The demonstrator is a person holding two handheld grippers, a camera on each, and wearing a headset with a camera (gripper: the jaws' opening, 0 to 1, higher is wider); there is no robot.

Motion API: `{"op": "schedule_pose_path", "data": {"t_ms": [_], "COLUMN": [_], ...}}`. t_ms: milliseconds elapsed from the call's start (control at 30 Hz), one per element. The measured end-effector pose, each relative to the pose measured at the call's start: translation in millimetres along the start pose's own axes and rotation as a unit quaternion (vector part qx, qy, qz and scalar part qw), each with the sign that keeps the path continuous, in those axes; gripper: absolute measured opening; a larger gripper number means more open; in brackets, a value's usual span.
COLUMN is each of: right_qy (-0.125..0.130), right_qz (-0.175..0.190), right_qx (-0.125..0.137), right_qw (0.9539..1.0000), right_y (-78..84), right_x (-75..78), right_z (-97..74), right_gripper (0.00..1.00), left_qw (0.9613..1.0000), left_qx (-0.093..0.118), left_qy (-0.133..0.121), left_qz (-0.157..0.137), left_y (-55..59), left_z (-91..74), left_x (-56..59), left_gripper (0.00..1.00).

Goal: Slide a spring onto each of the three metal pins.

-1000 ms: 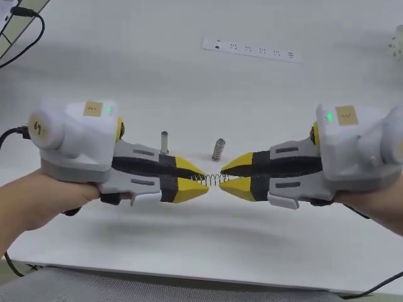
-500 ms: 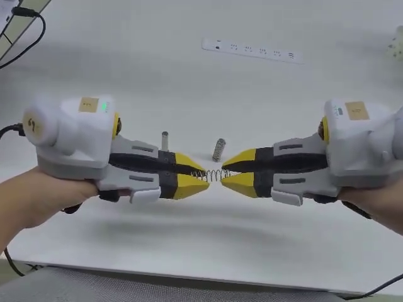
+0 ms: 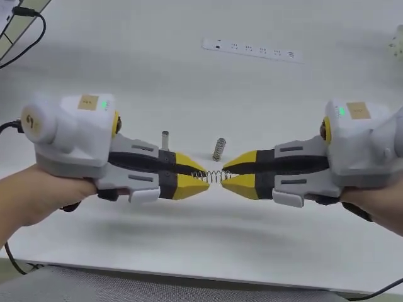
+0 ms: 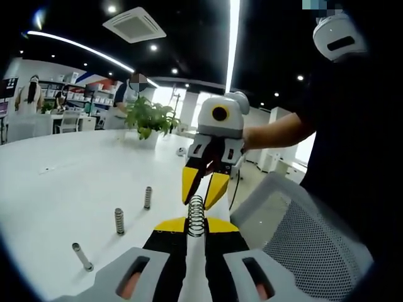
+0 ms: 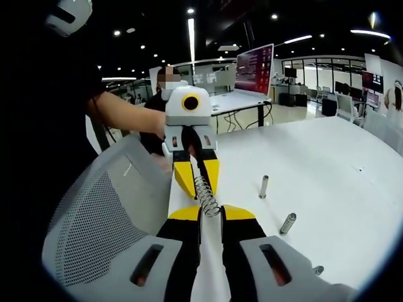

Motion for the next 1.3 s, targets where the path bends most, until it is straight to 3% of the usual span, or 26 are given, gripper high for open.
{"op": "schedule_pose_path", "data": {"t_ms": [567,833,1300], "right_qy": [-0.016,-0.014,-0.019], "right_qz": [0.020,0.005,-0.011], "right_qx": [0.004,0.014,0.031], "right_qw": [0.9997,0.9998,0.9993], "right_y": [1.7,-6.8,-19.4], "right_x": [-0.3,-3.3,-9.9], "right_z": [-0.2,-2.8,-0.3], "right_gripper": [0.08,0.07,0.07], "left_qw": [1.0000,1.0000,0.9997], "left_qx": [0.001,0.005,-0.019], "left_qy": [0.009,0.003,0.003], "left_qz": [-0.004,-0.005,0.012], "left_y": [-0.2,0.2,3.5], "left_z": [0.6,-0.2,4.8], "left_x": [1.5,0.2,2.6], "left_gripper": [0.02,0.02,0.02]}}
Point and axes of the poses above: the centre of the closed fingertips' face, and the gripper's own axes: z roughly forward along the fingers, x roughly to its right, y roughly out of its underside, the point moved 8 cm from there along -z, roughly backward along the fingers, and after that the axes turned 15 degrees about z, right-handed, at the moved point
